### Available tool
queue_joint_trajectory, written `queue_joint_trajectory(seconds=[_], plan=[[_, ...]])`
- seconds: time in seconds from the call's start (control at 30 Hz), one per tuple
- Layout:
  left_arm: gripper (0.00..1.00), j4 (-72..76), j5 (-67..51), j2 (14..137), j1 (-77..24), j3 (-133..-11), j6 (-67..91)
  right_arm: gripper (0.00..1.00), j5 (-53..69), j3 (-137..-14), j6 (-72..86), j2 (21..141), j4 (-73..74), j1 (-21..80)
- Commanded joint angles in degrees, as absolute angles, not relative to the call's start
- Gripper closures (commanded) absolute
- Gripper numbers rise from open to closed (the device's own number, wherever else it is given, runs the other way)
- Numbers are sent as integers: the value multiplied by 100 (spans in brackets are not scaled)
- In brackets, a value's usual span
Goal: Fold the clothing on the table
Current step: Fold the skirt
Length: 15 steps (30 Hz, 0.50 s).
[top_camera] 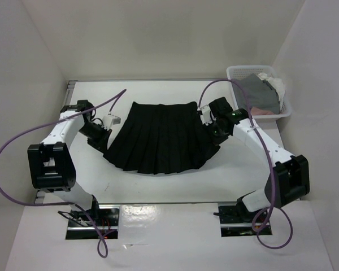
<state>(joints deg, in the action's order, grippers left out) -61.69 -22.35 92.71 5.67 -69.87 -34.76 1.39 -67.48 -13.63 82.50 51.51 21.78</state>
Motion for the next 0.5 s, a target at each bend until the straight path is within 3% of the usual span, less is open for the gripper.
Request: queue_joint_trajectory(seconds=[0.0,0.47], plan=[[100,-6801,-2355,9009,571,-7022,-3928,100,193,-6899,-1590,7884,5642,2268],[100,-7400,-3059,9394,571,-8506,-4096,100,430,-7260,-1907,7681,5643,2268]])
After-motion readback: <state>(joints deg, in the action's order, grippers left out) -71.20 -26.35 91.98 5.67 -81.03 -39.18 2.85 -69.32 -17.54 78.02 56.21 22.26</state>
